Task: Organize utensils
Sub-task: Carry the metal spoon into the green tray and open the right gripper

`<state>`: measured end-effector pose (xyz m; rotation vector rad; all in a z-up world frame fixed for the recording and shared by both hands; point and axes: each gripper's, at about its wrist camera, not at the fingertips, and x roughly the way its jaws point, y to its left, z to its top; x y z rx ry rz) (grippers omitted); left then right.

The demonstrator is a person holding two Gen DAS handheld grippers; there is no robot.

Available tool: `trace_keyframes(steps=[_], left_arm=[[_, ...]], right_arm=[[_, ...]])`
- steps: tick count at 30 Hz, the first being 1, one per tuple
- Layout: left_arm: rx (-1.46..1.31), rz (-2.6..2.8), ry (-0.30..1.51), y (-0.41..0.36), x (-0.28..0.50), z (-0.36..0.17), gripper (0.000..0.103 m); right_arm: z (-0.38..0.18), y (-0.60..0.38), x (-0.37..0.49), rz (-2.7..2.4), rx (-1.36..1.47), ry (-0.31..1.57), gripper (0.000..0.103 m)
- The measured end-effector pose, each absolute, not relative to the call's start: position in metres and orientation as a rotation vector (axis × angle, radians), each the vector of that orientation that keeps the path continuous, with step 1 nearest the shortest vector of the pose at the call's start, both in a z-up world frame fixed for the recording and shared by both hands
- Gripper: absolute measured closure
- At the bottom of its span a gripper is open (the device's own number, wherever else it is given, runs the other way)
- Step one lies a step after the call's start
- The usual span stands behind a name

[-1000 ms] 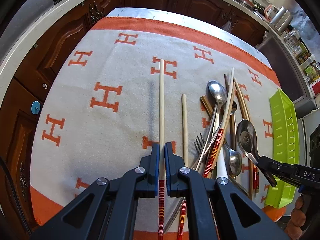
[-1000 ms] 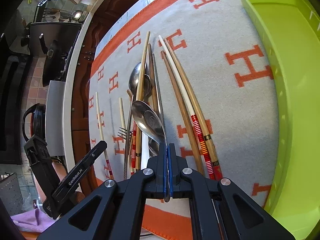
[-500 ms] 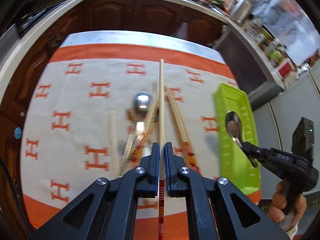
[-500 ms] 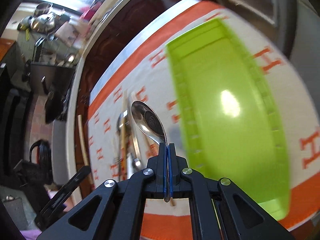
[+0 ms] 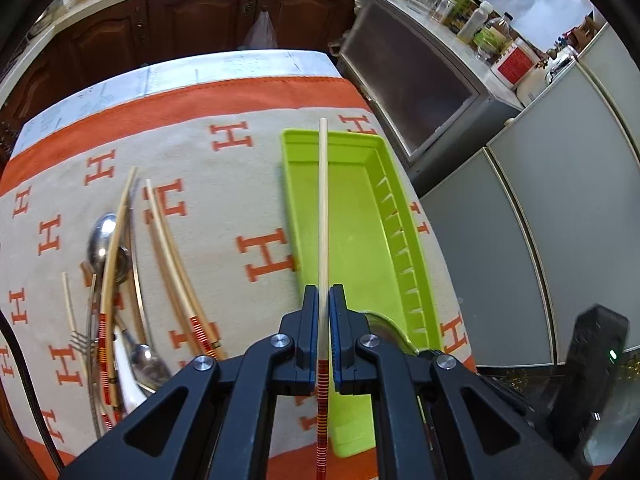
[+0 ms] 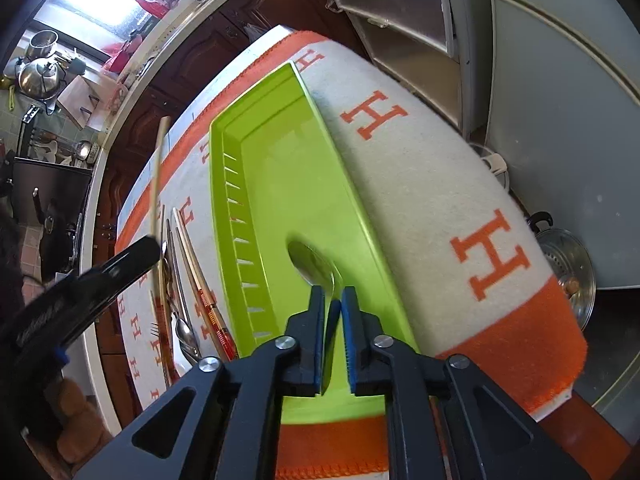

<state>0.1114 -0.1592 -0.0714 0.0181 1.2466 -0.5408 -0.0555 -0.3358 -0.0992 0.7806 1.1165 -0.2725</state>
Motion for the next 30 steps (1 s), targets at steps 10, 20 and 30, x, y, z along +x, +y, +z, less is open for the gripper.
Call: trace_keyframes(steps=[10,20,30], left_arm=[[-0.005,-0.524,1.337,-0.181,0.115,-0.099,0.1],[0.032,-0.448,1.355,-0.173,0.11,-0.118,0.079],[0.043,-0.433,1.404,-0.154,0.102,-0.134,0.092]], right_arm=[[-0.076,-0.339,-0.082,-0.327,0.745,1.053,0.085],[-0.104,-0.342,-0.055,-0.346,0.7,1.077,0.084],[-0.124,-0.322,-0.014,-0.319,0.486,1.083,0.095]])
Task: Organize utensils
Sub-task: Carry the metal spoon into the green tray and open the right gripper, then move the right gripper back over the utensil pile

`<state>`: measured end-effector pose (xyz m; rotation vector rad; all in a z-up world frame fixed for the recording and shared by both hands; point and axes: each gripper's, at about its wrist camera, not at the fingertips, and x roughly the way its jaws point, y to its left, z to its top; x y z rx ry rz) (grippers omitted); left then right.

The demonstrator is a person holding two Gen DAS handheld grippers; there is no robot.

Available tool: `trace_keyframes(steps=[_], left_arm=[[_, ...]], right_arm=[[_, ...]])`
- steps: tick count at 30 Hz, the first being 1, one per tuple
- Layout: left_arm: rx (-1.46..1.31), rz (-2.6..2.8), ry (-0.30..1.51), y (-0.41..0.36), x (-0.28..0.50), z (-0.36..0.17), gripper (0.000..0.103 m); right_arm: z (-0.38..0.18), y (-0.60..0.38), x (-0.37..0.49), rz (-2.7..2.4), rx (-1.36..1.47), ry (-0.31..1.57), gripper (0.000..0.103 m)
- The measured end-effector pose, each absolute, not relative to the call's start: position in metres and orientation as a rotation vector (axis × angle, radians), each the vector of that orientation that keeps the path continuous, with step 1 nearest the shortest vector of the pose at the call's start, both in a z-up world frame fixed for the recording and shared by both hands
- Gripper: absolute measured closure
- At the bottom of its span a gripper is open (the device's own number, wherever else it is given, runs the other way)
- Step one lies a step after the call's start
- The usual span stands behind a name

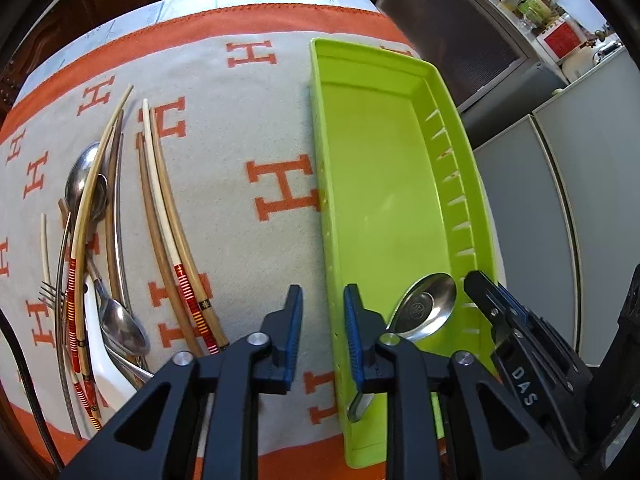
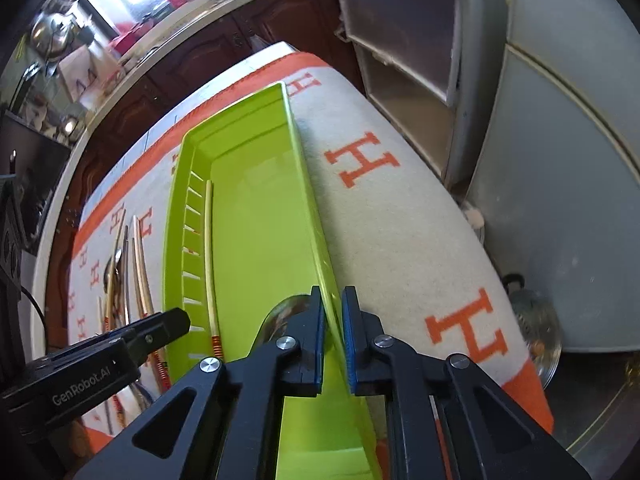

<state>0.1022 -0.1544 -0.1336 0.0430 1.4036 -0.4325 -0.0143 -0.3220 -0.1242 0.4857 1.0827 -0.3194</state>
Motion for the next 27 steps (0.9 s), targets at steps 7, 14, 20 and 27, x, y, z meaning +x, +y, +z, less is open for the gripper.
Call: trace_keyframes(steps=[7,14,20,27], left_arm=[[0.061,-0.415,1.395,-0.131,0.092,-0.128,0.096],[0.034,-0.412,1.388,-0.093,0.08,-0.119,0.095],[0.016,-0.421,1.371,-0.07,0.072,-0.108,0.094],[0.043,-0.394,1.236,-0.043,0.063,-0.071,0.062]], right_arm=[[-0.123,-0.302,-0.005,-0.255,0.425,1.073,0.098],[-0.122,-0.279,0.003,-0.185,0.334,1.074,0.099],[-0.12,-0.268,0.003,-0.185,0.311,1.093,0.099],[-0.113,-0.271,0.006,-0.219,0.274,1.094,0.099]])
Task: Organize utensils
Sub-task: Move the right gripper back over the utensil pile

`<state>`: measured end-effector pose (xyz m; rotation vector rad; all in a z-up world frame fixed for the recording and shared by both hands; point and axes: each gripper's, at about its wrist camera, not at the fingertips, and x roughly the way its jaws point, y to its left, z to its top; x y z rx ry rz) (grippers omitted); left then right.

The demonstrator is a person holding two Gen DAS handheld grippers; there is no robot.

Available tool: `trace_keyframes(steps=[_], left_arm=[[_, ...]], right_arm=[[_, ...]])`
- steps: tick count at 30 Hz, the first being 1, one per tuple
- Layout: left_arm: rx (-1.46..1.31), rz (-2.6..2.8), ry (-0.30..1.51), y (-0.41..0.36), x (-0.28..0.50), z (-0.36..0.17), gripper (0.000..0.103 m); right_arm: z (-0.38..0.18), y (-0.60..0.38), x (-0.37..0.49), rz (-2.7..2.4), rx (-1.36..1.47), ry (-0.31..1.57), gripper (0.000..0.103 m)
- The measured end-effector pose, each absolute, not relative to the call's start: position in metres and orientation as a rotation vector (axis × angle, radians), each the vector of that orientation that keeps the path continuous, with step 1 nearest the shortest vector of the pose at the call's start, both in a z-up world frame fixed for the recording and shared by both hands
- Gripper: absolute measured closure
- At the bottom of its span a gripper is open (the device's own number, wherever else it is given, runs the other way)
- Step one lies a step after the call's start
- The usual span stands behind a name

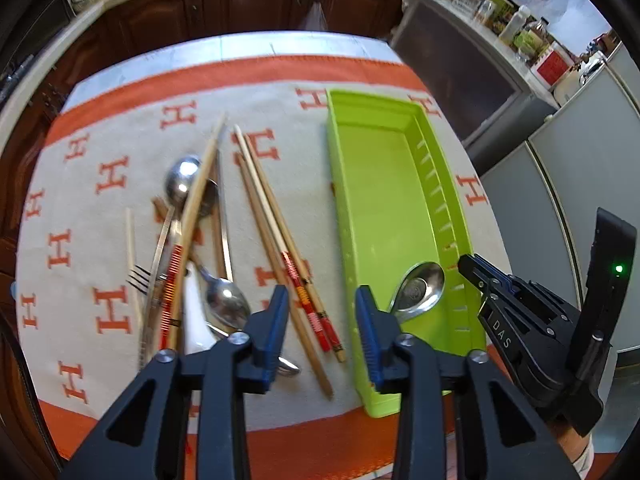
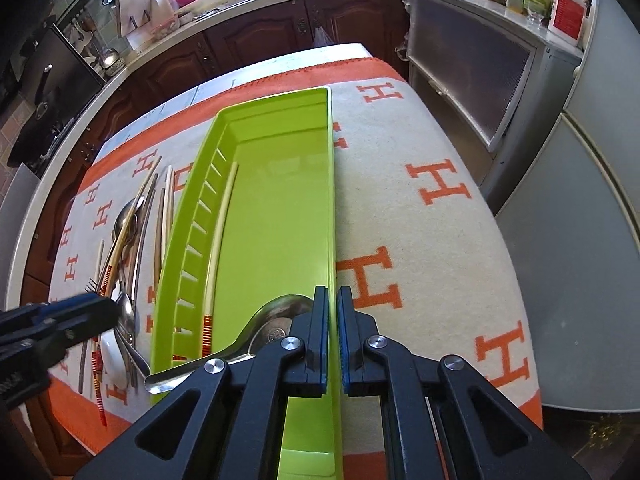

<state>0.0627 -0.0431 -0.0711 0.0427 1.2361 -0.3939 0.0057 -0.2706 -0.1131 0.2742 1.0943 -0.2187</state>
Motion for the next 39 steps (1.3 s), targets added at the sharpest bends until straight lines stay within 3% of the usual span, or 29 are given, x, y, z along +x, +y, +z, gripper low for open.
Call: trace_keyframes(steps=[5,11,15,23,37,39], left_arm=[[0.043,-0.344,1.107,-0.019,0.059,-0.043,0.038],[0.014,-0.273,1.041,0.025,0.063,-0.026,0.031],[0.021,-0.226,1.041,0.052,0.07,-0.021,0.03],[0.01,-0.147,1.039,0.091,0.071,-0.021,0.029],[-0.008,-0.185,1.083,0.114,0.075,-0.052,0.029],[0.0,-0.209,1.103,0.111,0.075,-0.064,0.035]], right_arm=[[-0.105,-0.266,0.009,-0.253,0.225,1.092,0.099],[-0.1,-0.259,0.011,-0.301,0.17,1.094,0.099],[-0.085,-0.256,0.007,-0.312,0.182,1.08,0.097],[-0.033,-0.227,0.001,-0.213,0.206,1.014,0.079],[-0.014,-0.125,0.035,0.061,0.185,1.055,0.076],[-0.02,-0.116,0.041,0.082,0.188,1.064,0.076]])
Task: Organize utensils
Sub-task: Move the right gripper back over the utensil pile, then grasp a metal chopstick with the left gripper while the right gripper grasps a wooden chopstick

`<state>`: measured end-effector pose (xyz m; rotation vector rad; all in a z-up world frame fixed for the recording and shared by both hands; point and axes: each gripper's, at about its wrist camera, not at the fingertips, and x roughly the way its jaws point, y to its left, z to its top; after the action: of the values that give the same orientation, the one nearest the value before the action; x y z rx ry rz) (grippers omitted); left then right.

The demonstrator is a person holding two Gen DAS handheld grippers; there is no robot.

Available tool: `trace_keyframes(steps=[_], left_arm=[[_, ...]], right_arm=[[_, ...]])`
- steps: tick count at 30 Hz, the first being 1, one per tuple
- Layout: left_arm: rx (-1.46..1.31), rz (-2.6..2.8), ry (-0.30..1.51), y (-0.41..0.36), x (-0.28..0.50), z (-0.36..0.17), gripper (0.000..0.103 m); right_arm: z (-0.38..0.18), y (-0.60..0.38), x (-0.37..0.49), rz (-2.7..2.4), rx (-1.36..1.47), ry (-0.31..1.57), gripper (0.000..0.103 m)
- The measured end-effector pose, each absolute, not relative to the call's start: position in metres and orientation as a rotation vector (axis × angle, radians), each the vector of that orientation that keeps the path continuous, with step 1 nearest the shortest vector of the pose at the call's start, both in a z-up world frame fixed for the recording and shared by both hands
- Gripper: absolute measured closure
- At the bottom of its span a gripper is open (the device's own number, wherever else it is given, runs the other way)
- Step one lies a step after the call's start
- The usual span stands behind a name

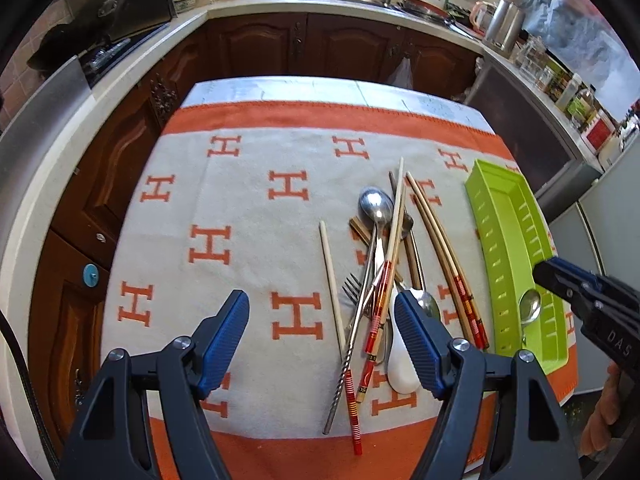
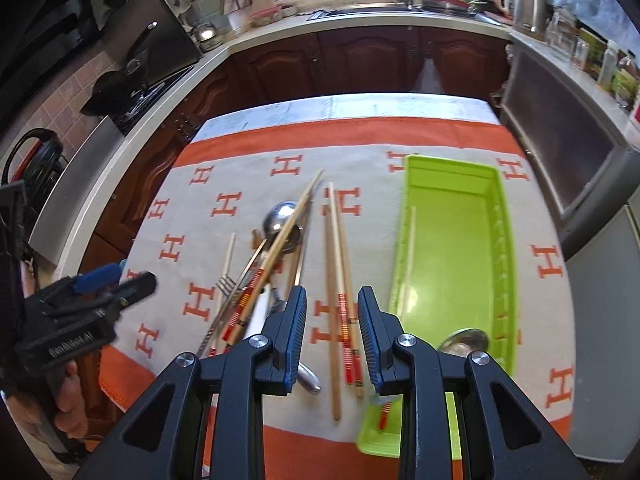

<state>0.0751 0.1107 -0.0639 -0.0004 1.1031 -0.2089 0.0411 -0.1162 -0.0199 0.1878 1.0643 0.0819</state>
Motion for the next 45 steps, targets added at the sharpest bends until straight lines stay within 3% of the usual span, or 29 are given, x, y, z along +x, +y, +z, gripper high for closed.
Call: trace_keyframes(steps=[3,8,17,26,35,45], left_arm=[[0.002,-0.233,1.15,0.108,0.076,-0.085,0.049],[-0.011,-0.261,1.227,0.106,0.077,-0.119,0.063],[-0.011,-0.285,1.287,0.101,0.078,-0.146,0.064],[-0.016,-0.307,1.308,0.094,0.083,-0.158,0.095],[-0.049,-0.305,1.261,0.101,0.078,-0.143,0.099],[-0.128,-0.277,1.212,0.122,0.075,-0.129,0.099]], right_arm=[[-0.031,-0.106,0.049,0.11,0.193,1.081,0.076],[-0.056,-0.097,0.058,0.132,0.188,1.126,0.076],[-0.084,-0.099,0.067,0.138,0.193,1.171,0.076],[-0.093,-0.099,0.074,0.14,0.198,1.187,0.076],[-0.097,-0.099,0.087,0.166,0.253,1.192,0.076],[-0.129,-0.102,0.139,0.241,0.536,1.228,0.078]])
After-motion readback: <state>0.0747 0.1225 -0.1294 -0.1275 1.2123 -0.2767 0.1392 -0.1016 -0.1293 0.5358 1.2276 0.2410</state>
